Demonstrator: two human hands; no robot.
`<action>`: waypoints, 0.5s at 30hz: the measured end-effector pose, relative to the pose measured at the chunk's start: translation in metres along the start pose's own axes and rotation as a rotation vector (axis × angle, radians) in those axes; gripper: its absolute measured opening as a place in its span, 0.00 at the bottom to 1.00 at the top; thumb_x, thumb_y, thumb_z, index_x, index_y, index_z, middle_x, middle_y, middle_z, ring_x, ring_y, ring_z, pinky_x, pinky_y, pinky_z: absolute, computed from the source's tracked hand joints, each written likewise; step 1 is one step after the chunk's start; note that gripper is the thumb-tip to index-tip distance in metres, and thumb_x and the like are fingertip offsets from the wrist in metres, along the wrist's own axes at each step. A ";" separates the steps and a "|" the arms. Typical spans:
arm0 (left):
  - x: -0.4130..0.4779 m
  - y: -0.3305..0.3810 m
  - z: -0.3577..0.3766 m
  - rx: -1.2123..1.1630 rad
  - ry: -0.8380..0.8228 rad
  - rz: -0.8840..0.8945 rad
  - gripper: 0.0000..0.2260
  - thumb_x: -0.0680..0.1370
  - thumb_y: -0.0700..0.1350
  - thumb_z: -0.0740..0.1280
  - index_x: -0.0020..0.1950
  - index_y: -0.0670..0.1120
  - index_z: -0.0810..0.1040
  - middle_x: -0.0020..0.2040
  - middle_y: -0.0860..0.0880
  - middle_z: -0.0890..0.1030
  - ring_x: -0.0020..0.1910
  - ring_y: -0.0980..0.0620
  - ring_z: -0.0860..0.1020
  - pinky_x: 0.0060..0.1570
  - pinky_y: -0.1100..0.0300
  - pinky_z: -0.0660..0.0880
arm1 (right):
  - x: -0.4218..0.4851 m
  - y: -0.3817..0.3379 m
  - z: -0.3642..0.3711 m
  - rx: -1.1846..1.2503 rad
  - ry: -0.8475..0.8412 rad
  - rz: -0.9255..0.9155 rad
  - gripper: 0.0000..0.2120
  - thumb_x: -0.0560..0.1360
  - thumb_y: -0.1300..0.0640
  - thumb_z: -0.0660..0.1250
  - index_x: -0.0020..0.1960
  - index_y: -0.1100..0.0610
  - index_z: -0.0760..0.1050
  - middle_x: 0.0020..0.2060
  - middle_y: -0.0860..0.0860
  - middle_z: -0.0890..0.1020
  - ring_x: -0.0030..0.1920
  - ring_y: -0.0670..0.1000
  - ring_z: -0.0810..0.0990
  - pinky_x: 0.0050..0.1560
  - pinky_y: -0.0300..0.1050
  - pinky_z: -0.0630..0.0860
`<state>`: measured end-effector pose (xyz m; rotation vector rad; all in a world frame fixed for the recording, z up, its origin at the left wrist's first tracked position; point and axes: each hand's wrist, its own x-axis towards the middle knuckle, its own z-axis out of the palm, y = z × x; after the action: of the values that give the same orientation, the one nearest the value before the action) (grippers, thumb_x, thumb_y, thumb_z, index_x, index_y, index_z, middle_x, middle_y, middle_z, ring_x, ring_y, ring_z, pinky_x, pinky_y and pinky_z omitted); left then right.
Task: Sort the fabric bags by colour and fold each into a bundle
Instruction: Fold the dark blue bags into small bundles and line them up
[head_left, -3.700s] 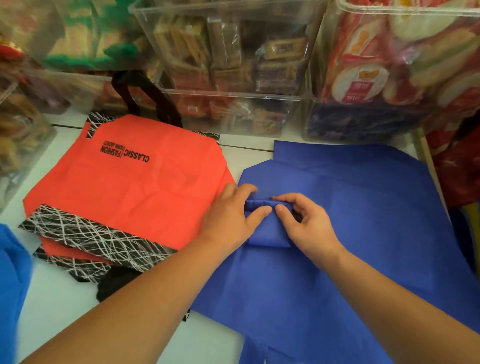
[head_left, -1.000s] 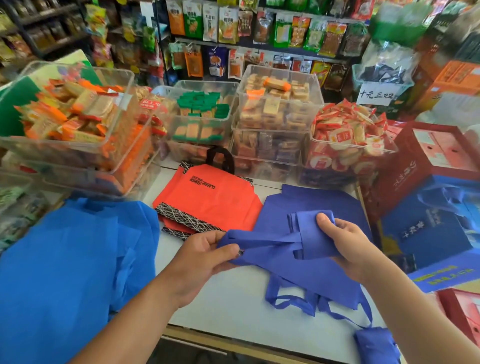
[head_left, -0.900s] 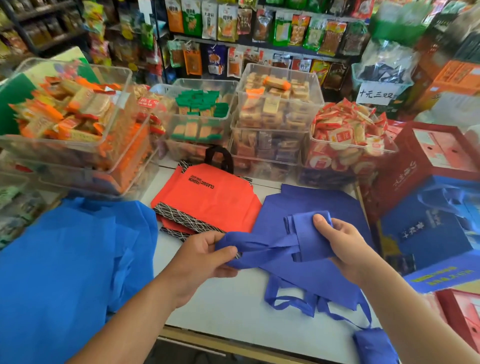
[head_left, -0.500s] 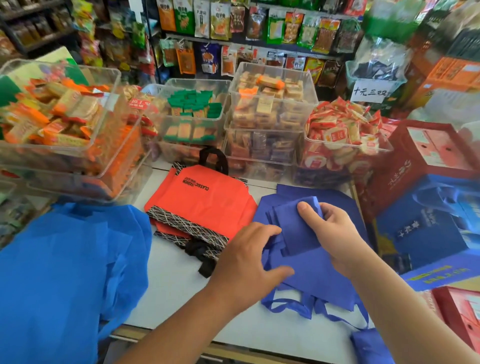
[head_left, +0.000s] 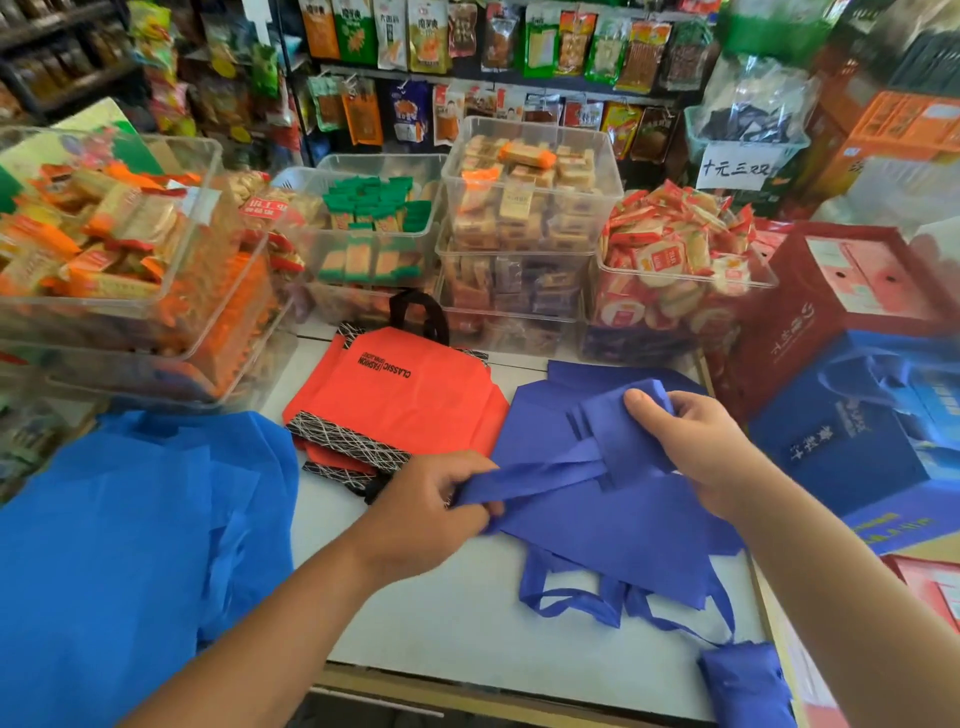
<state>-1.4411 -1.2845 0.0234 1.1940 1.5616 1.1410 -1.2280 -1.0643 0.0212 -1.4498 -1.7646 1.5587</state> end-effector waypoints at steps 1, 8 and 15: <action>-0.003 0.004 -0.005 -0.145 0.030 -0.035 0.10 0.71 0.33 0.66 0.42 0.46 0.83 0.42 0.53 0.84 0.44 0.56 0.81 0.47 0.63 0.74 | 0.003 0.005 -0.004 0.004 -0.013 0.035 0.48 0.61 0.28 0.75 0.53 0.73 0.72 0.39 0.62 0.76 0.39 0.58 0.77 0.41 0.56 0.75; 0.008 0.013 0.000 -0.474 0.229 -0.046 0.06 0.73 0.49 0.73 0.42 0.47 0.84 0.43 0.45 0.83 0.49 0.46 0.81 0.64 0.41 0.75 | 0.000 0.033 0.022 0.021 -0.073 0.235 0.26 0.76 0.41 0.73 0.53 0.65 0.82 0.48 0.61 0.87 0.48 0.60 0.87 0.45 0.55 0.86; 0.017 0.001 0.021 -0.355 0.632 -0.225 0.13 0.84 0.48 0.65 0.47 0.40 0.74 0.26 0.50 0.75 0.26 0.50 0.78 0.42 0.39 0.81 | -0.012 0.039 0.037 0.050 -0.031 0.213 0.29 0.76 0.37 0.71 0.51 0.66 0.79 0.46 0.64 0.85 0.44 0.62 0.85 0.42 0.52 0.83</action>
<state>-1.4239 -1.2646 0.0180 0.4202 1.7824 1.6514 -1.2359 -1.0993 -0.0211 -1.6424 -1.6188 1.7258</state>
